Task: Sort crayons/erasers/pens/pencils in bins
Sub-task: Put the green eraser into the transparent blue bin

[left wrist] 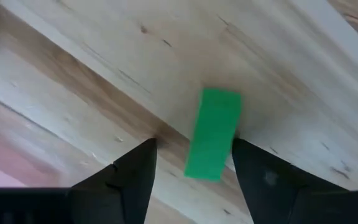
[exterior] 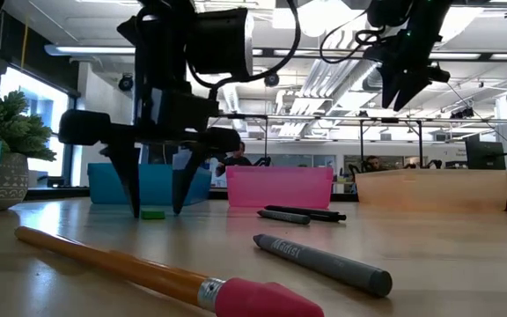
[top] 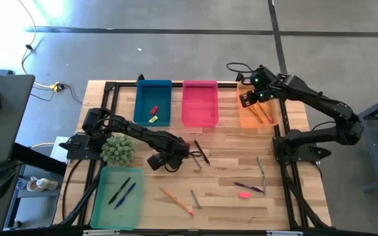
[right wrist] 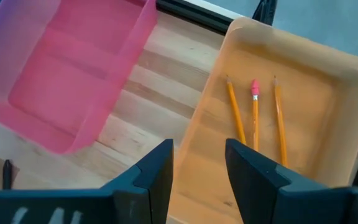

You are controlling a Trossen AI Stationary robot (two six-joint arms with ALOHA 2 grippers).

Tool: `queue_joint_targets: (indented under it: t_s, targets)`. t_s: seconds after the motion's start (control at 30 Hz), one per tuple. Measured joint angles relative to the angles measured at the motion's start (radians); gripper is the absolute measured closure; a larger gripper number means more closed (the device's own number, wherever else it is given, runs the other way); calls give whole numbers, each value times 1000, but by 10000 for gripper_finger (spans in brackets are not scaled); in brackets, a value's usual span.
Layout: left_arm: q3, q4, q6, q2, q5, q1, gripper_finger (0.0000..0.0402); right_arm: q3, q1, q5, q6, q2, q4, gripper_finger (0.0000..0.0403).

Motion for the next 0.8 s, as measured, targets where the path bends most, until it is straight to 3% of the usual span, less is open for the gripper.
queue_joint_targets:
  t_s: [0.33,0.57,0.8]
  targets:
    - [-1,-1,3,5,42,2,282,0,144,47,78,0,0,265]
    - [-1,1,-83,5,49,2,343,0,271,92,162,0,0,265]
    - [-1,2,-188,5,50,2,355,0,353,132,211,0,0,265]
